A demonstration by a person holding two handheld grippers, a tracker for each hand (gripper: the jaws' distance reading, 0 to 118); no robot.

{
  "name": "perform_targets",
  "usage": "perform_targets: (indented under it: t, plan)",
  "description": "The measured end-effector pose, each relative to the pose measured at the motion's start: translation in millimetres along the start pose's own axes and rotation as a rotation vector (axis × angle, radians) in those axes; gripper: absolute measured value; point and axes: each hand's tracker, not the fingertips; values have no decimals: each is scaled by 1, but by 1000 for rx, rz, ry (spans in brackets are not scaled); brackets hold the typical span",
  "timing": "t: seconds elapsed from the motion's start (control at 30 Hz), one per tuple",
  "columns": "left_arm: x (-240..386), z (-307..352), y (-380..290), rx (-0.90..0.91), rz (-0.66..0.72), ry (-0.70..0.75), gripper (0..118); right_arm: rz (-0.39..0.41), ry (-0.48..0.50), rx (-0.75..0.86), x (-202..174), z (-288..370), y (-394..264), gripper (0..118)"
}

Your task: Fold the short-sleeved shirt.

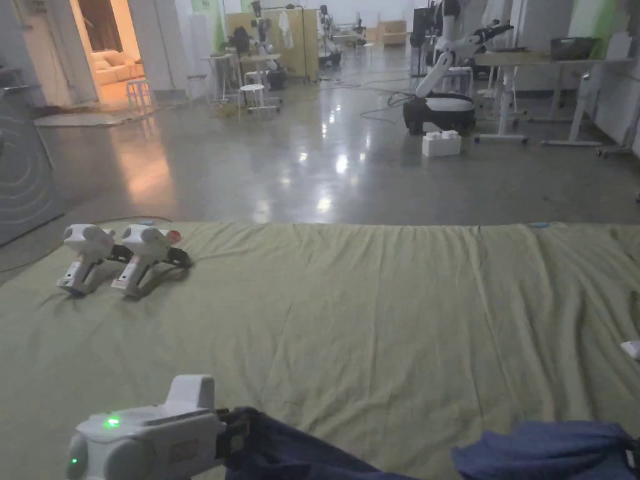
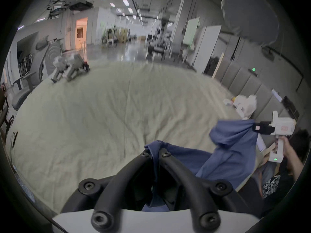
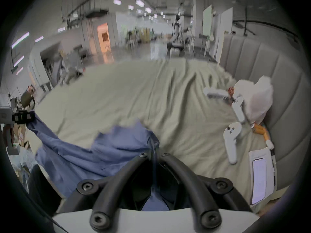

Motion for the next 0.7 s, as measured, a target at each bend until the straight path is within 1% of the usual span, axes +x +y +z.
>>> perform_targets:
  t: [0.13, 0.2, 0.27, 0.33, 0.4, 0.47, 0.53, 0.57, 0.7]
  plan:
    - [5, 69, 35, 162, -31, -22, 2, -15, -28, 183, -5, 70, 36, 2]
    - [10, 103, 55, 240, -82, -5, 2, -31, -52, 274, -8, 105, 62, 2]
    - [13, 130, 76, 329, -106, 26, 2, -27, -76, 348, -12, 134, 87, 2]
    - [13, 154, 99, 394, -90, 28, 2, -26, -98, 419, -15, 159, 112, 2]
    - [23, 179, 125, 469, -121, 42, 2, -11, -113, 486, -23, 184, 139, 2]
    - [28, 201, 147, 540, -137, 79, 2, -4, -117, 536, -23, 201, 166, 2]
    - [34, 218, 169, 595, -145, 85, 2, 2, -146, 584, -30, 217, 191, 2]
    - [37, 227, 181, 622, -147, 97, 2, -3, -146, 594, -25, 219, 205, 2]
    - [41, 250, 226, 691, -152, 128, 2, -15, -192, 668, -29, 238, 253, 2]
